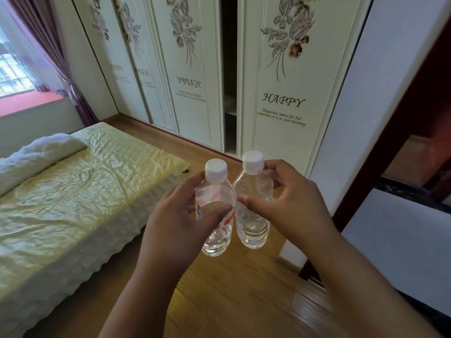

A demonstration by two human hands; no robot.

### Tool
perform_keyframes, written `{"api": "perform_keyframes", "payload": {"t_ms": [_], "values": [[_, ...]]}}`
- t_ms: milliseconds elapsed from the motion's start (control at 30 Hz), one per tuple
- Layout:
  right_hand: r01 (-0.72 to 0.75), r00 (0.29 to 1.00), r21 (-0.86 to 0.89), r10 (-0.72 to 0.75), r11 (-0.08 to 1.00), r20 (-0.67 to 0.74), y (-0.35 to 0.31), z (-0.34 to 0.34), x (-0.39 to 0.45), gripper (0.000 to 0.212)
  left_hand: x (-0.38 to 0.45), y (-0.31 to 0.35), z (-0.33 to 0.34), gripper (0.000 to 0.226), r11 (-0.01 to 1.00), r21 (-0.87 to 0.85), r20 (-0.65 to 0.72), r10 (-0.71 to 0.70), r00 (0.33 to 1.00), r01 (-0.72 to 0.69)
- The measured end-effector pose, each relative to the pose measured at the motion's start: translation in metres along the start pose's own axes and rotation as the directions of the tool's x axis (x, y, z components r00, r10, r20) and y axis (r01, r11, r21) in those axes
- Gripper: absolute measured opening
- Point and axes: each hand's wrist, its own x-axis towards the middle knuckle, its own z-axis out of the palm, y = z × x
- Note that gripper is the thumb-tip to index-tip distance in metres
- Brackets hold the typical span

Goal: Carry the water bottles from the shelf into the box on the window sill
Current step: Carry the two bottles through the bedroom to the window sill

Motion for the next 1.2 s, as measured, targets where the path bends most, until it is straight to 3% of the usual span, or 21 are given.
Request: {"api": "perform_keyframes", "payload": {"t_ms": [467, 833, 1200], "values": [[-0.111, 0.987, -0.016, 0.108, 0.994, -0.115, -0.039, 0.084, 0.109, 0.072, 0.142, -0.088, -0.036, 0.066, 0.997, -0.037, 0.058, 0.064, 0.996, -0.062], [-0.106, 0.993, -0.036, 0.105, 0.994, -0.048, -0.045, 0.144, 0.165, 0.066, 0.196, -0.156, -0.063, 0.069, 1.000, -0.005, 0.057, -0.024, 0.998, 0.024], [-0.064, 0.998, -0.017, 0.064, 0.998, 0.016, -0.012, 0.162, 0.257, 0.065, 0.266, -0.175, -0.039, 0.070, 0.994, 0.040, 0.009, -0.104, 0.995, 0.104]]}}
